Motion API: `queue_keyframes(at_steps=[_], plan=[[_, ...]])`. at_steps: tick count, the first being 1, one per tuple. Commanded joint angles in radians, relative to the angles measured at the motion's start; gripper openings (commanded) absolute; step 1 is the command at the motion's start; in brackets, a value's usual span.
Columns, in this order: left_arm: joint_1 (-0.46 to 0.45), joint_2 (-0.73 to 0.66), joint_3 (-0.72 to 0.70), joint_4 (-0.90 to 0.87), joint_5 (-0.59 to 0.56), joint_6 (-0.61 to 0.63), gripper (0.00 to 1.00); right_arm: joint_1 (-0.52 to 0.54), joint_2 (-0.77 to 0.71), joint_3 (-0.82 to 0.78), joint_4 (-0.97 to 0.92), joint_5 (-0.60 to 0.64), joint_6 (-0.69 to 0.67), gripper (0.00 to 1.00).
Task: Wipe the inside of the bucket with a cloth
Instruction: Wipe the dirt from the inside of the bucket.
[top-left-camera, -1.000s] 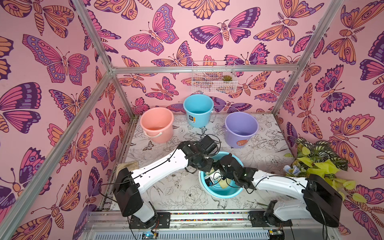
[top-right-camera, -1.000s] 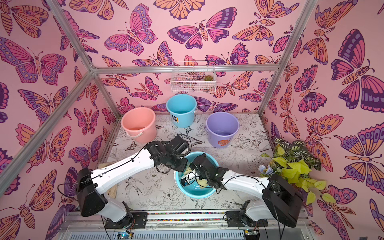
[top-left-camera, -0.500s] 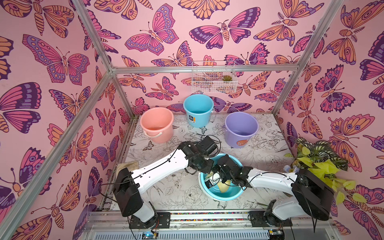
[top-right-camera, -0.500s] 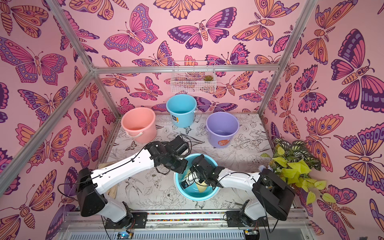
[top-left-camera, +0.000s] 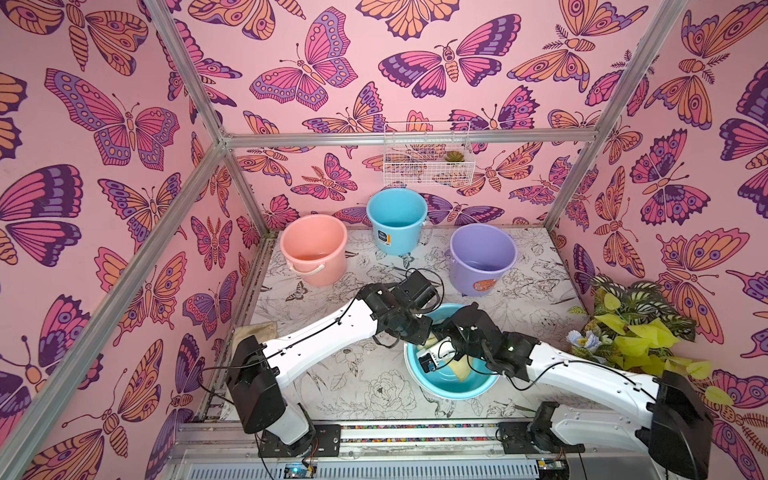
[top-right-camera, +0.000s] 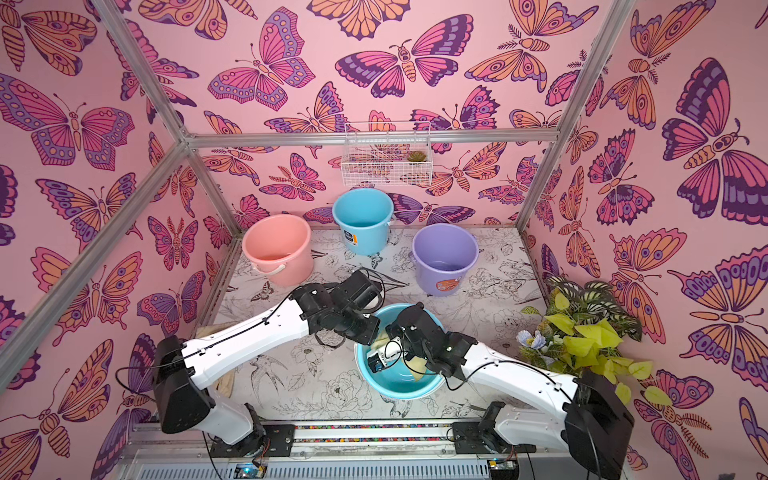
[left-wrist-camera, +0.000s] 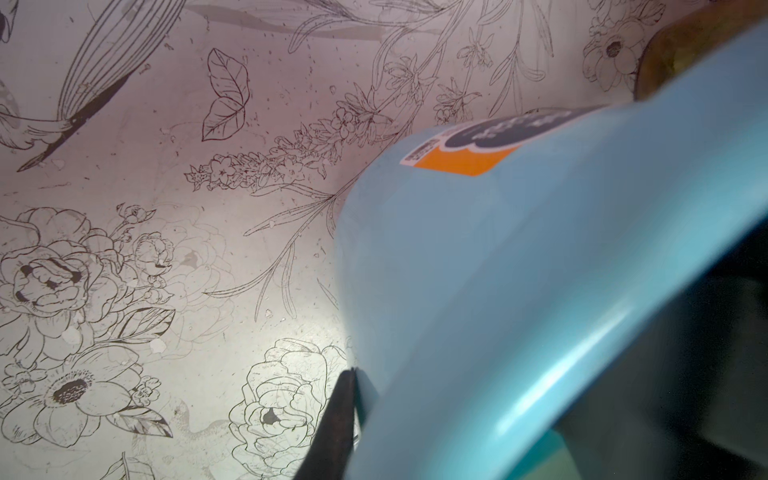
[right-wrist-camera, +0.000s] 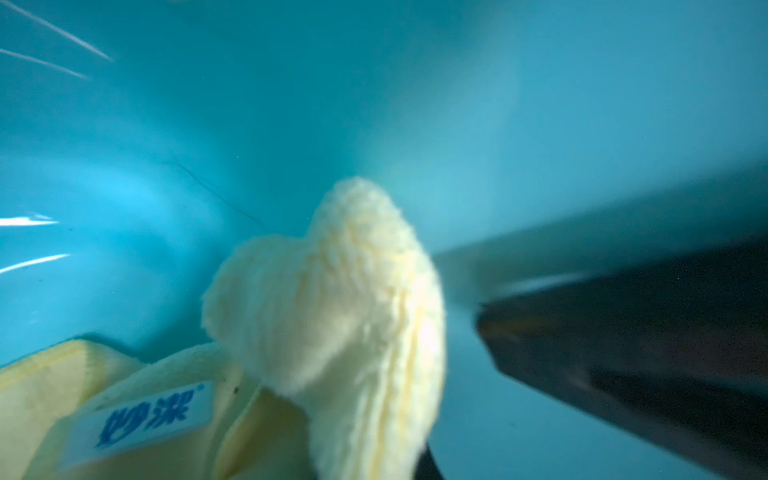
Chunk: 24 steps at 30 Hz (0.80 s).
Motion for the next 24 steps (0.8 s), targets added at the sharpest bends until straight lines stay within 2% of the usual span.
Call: queue_keyframes(at_steps=[1, 13, 24], plan=[[0.004, -0.014, 0.019, 0.020, 0.007, -0.013, 0.00, 0.002, -0.055, 0.039, -0.065, -0.002, -0.049, 0.00], [0.006, -0.014, 0.018, 0.020, 0.004, -0.016, 0.00, 0.010, -0.165, 0.119, -0.179, 0.029, -0.154, 0.00], [0.006, -0.009, 0.023, 0.021, 0.011, -0.013, 0.00, 0.010, -0.062, 0.059, -0.158, 0.146, -0.186, 0.00]])
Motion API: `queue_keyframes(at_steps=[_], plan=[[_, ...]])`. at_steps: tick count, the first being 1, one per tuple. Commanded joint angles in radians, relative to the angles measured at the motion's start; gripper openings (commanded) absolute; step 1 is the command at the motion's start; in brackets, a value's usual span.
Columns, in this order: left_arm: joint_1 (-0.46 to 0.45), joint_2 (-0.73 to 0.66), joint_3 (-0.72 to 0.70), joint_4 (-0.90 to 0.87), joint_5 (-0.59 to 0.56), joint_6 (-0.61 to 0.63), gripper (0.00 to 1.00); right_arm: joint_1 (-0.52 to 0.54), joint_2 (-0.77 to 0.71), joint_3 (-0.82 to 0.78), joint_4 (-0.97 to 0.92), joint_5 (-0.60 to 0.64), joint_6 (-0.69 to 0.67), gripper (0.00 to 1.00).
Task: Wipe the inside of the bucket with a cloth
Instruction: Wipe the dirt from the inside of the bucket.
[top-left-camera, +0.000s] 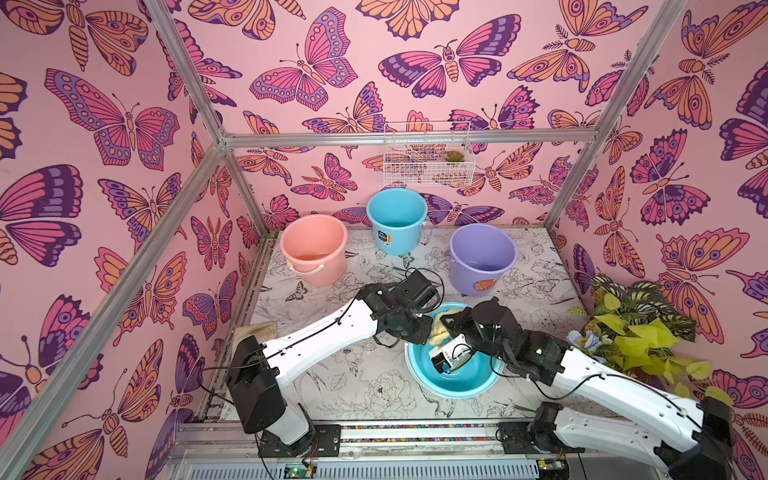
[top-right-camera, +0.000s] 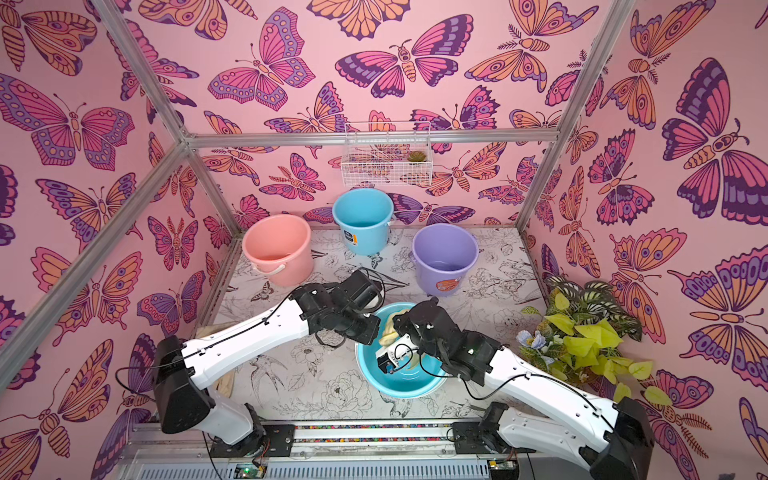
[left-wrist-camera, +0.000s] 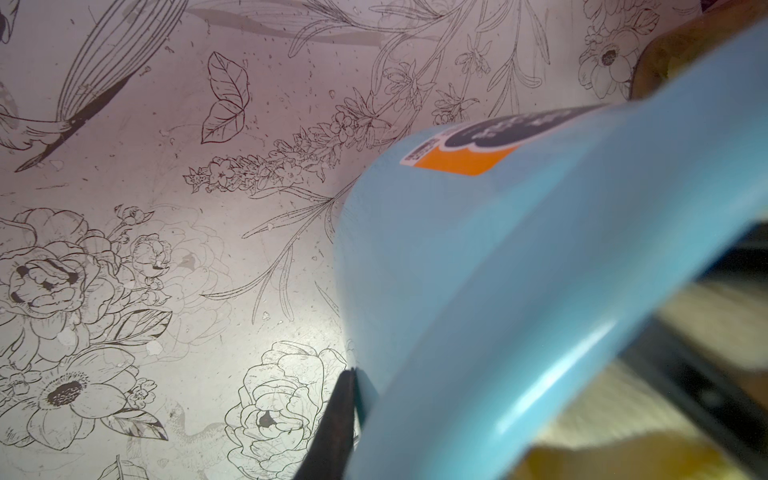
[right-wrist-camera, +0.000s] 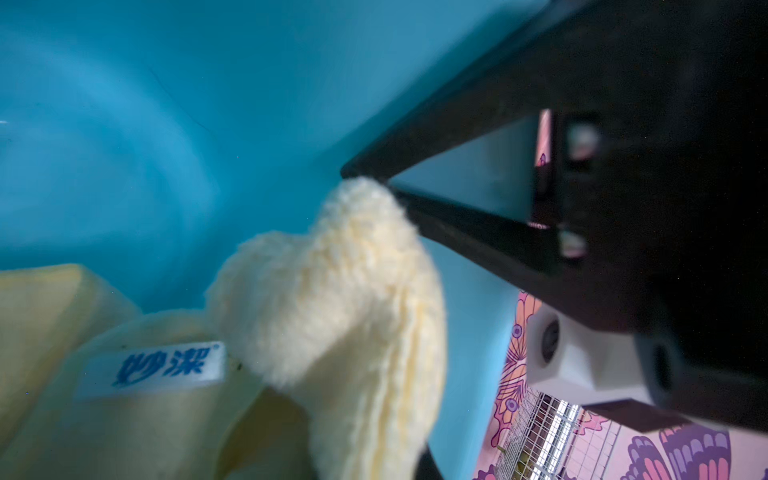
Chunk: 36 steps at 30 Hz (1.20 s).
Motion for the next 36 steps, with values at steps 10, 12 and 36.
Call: queue_keyframes(at_steps=[10, 12, 36], plan=[[0.003, -0.015, 0.022, 0.019, 0.009, -0.003, 0.00, 0.001, 0.167, -0.073, 0.087, 0.024, 0.068, 0.00], [0.003, -0.015, 0.022, 0.019, 0.009, -0.003, 0.00, 0.000, 0.196, -0.087, 0.110, 0.008, 0.090, 0.00], [0.003, -0.034, 0.014, 0.017, -0.005, -0.004, 0.00, -0.012, 0.476, -0.153, 0.287, -0.071, 0.262, 0.00]])
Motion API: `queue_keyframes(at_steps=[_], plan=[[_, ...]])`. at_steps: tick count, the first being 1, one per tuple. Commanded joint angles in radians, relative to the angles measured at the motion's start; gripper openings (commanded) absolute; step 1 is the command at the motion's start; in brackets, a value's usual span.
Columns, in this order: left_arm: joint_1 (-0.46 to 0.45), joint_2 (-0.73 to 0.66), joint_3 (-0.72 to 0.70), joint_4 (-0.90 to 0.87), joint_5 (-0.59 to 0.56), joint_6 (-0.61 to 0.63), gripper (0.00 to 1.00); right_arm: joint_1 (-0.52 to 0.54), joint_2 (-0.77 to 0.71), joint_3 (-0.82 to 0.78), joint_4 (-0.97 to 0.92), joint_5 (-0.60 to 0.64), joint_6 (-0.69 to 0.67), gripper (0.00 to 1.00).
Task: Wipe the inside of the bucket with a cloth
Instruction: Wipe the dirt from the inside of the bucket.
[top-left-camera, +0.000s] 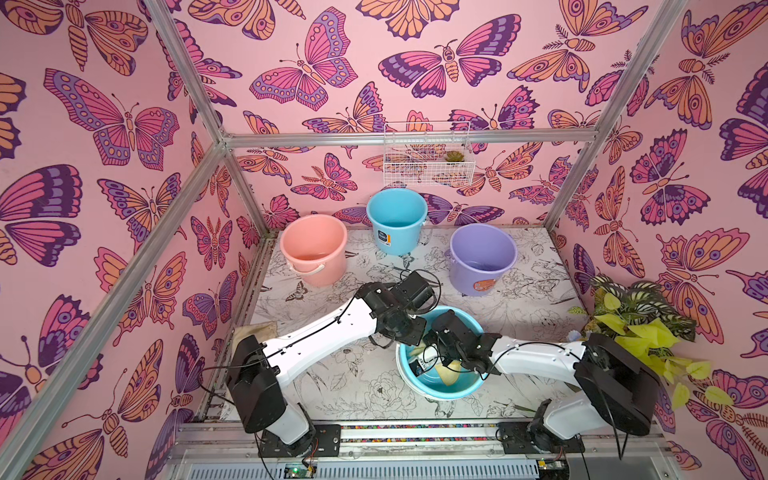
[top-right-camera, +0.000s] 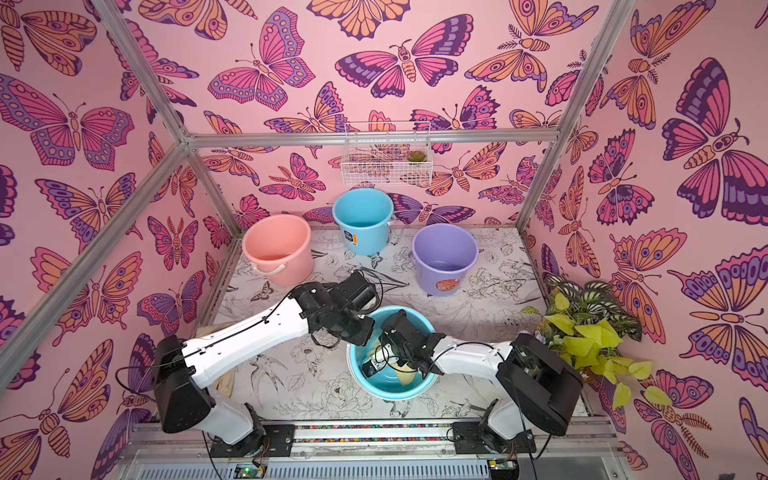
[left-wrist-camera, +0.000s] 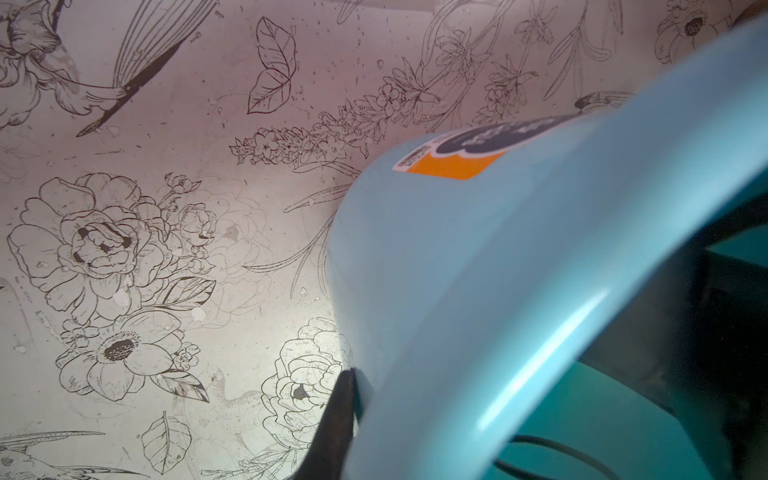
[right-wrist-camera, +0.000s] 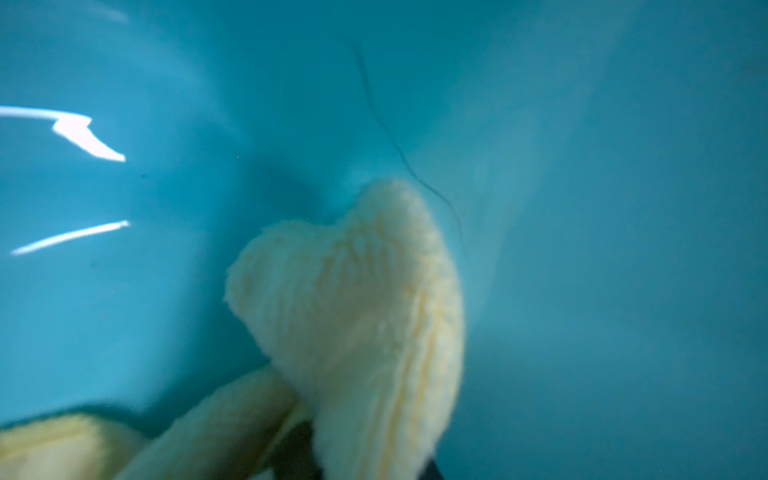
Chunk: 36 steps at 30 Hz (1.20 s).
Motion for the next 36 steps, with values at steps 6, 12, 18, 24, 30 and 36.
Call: queue_keyframes(at_steps=[6, 12, 18, 24, 30, 36], plan=[[-0.001, -0.037, 0.004, 0.094, 0.025, -0.020, 0.00, -0.009, -0.109, 0.036, -0.224, 0.018, 0.043, 0.00], [0.009, -0.037, -0.007, 0.094, 0.022, -0.030, 0.00, -0.006, -0.248, 0.149, -0.479, 0.013, 0.052, 0.00], [0.012, -0.039, -0.011, 0.093, 0.017, -0.033, 0.00, 0.002, -0.345, 0.245, -0.649, 0.020, 0.036, 0.00], [0.013, -0.027, -0.007, 0.087, 0.018, -0.033, 0.00, 0.028, -0.370, 0.362, -0.802, 0.082, 0.029, 0.00], [0.015, -0.023, -0.005, 0.079, 0.014, -0.033, 0.00, 0.086, -0.338, 0.496, -1.004, 0.194, 0.037, 0.00], [0.016, -0.013, 0.001, 0.077, 0.017, -0.030, 0.00, 0.103, -0.242, 0.583, -1.189, 0.241, 0.088, 0.00]])
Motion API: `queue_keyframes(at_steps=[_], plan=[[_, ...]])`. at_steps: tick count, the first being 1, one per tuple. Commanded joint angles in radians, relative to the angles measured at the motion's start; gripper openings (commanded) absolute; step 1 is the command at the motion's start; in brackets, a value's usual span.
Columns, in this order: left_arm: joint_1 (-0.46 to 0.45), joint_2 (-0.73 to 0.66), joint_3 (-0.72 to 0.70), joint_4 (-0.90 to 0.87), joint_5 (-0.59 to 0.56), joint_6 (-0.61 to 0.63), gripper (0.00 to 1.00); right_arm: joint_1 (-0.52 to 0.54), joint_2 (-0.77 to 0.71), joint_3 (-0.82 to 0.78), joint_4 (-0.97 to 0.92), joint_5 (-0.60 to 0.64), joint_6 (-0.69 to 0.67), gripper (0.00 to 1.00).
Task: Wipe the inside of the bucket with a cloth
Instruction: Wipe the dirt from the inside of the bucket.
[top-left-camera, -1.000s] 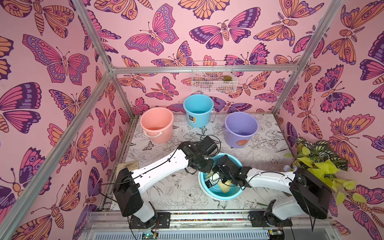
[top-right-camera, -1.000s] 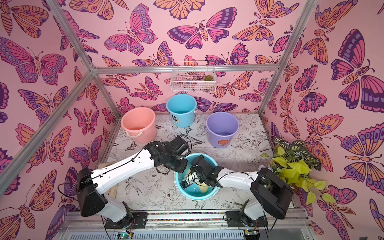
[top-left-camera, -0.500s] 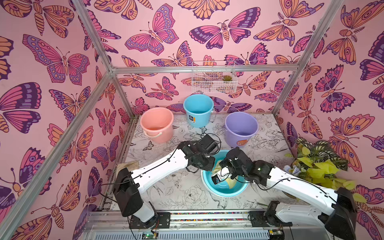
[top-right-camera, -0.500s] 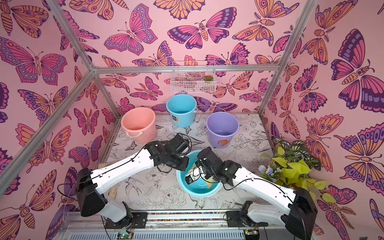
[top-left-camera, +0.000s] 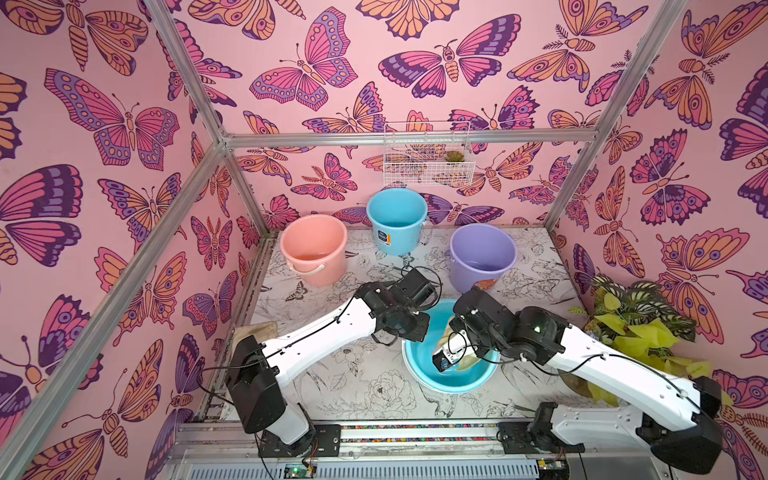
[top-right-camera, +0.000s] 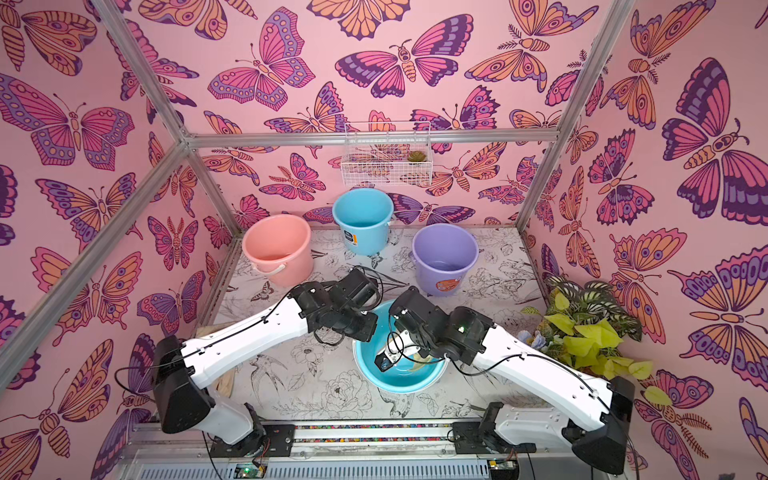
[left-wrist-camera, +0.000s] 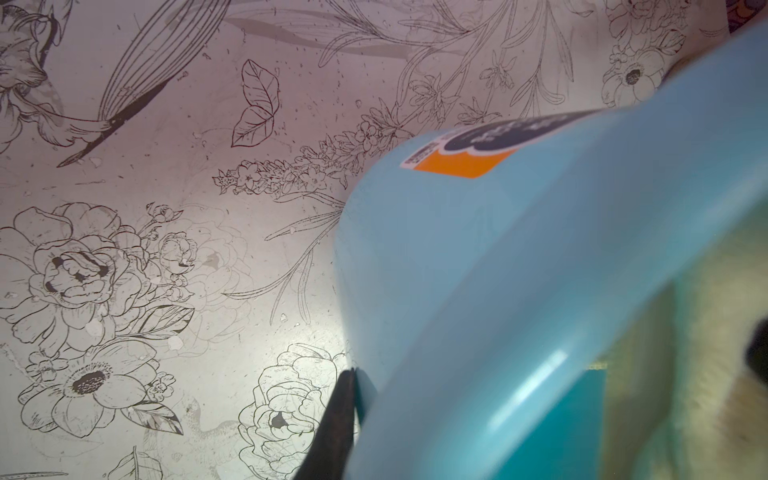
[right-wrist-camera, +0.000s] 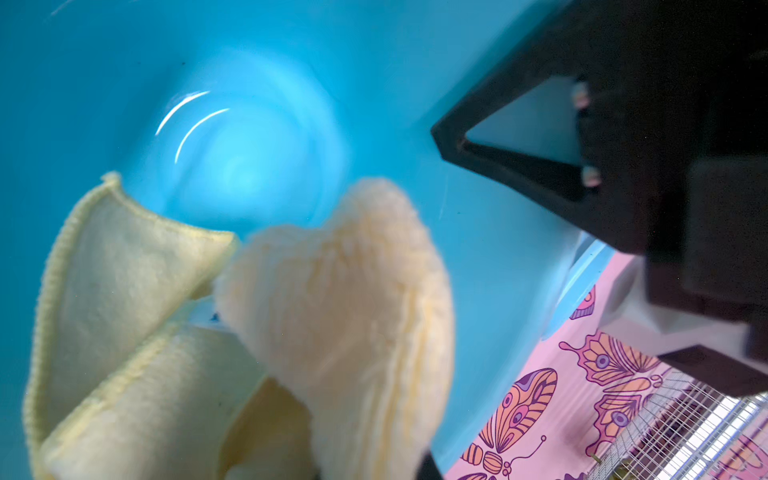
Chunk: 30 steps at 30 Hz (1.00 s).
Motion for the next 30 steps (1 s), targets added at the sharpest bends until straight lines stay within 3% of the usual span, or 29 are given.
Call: queue_keyframes(at_steps=[1, 30], plan=[[0.007, -0.011, 0.002, 0.005, 0.004, -0.005, 0.00, 0.011, 0.049, 0.016, -0.151, 0.056, 0.042, 0.00], [0.008, -0.044, -0.005, 0.002, 0.006, -0.007, 0.00, -0.060, 0.387, -0.193, 0.181, -0.182, 0.099, 0.00]])
